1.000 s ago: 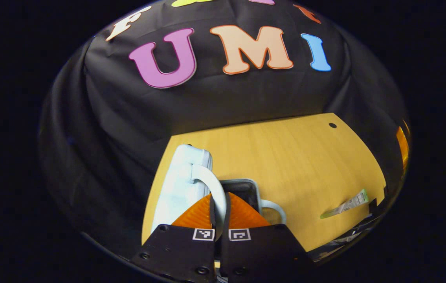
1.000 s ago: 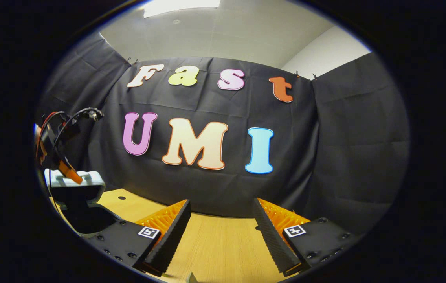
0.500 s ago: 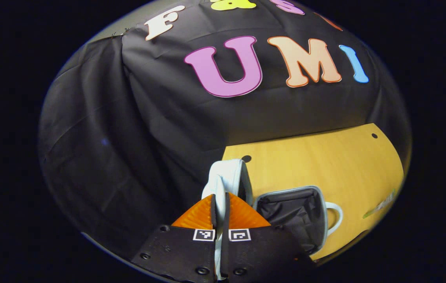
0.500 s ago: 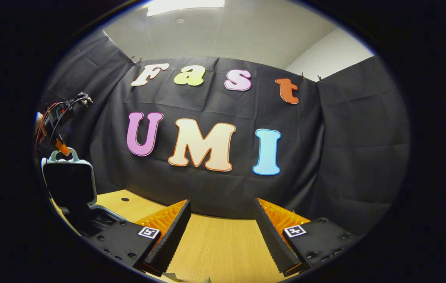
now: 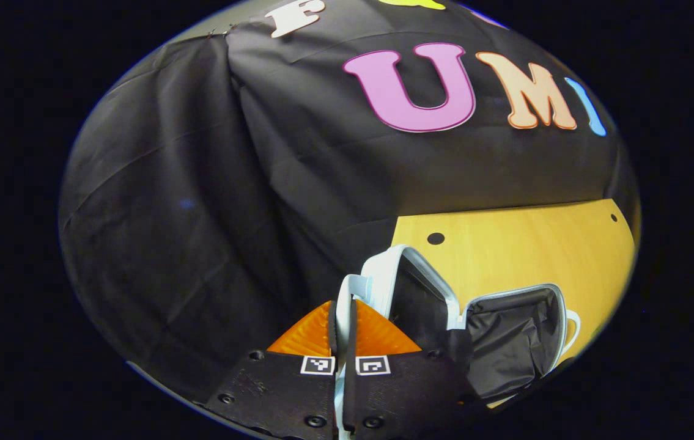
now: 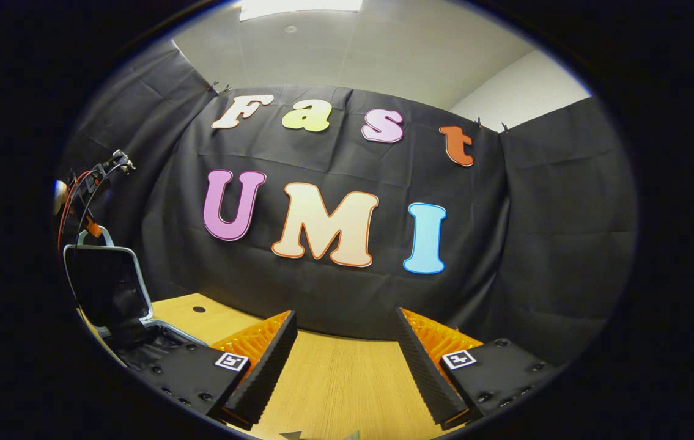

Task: First open the suitcase, pack the skin care products into it, and then close the suitcase.

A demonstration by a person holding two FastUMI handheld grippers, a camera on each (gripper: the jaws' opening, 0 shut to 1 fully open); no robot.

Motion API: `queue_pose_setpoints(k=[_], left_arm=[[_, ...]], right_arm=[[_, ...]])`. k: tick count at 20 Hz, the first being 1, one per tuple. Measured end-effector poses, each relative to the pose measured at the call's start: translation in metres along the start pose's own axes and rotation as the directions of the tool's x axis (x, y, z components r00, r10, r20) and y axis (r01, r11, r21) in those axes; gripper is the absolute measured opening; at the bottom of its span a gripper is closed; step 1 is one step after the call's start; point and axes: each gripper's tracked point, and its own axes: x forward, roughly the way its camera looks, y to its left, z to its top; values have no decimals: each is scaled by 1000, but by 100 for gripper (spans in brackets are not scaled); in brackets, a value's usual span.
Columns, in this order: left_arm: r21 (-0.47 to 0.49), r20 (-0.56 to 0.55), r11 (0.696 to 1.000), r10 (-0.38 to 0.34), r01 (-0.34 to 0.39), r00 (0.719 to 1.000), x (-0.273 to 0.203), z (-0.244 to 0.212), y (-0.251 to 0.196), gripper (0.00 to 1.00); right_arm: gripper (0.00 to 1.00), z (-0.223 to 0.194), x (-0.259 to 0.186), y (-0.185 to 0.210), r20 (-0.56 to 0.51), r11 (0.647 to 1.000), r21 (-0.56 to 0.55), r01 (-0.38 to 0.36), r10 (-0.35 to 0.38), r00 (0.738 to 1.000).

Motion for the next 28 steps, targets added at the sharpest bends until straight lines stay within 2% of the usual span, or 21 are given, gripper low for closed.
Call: queue_pose_setpoints(k=[7,13,15,17,18,20,21,24,25,27,28], left_arm=[[-32,-58,999,4,-6,998,10,-14,0,0],[-89,-99,996,-13,4,995,11,-18,-1,0],[-99,-108,995,3,-13,994,13,-22,0,1],[-101,-144,993,41,-55,989,13,-25,3,7],[-107,-137,992,54,-69,989,15,-22,3,14],[-171,-132,985,-2,-20,991,15,-15,-14,23],[-184,-128,983,-12,-12,992,13,-12,-22,31],[-190,-33,982,-12,5,999,-2,11,-35,89],[-199,9,980,-9,11,1000,-10,25,-42,95],[-223,129,975,2,27,992,-44,66,-60,94],[-235,210,972,30,21,977,-64,90,-66,95]], right_arm=[[98,-8,-8,18,-39,999,5,45,-45,998],[98,-10,-15,32,-55,998,-31,53,-55,997],[100,-10,-16,34,-64,998,-33,54,-56,996],[98,-11,-16,36,-74,998,-30,54,-56,996],[98,-12,-17,37,-77,998,-32,54,-56,995],[98,-12,-17,37,-80,998,-34,53,-55,995],[98,-12,-17,37,-83,998,-32,51,-53,995],[98,-12,-17,34,-84,999,-14,43,-44,995],[98,-12,-16,31,-83,999,-4,37,-38,996],[99,-9,-16,21,-72,999,21,29,-27,997],[100,-8,-16,13,-62,999,36,27,-25,998]])
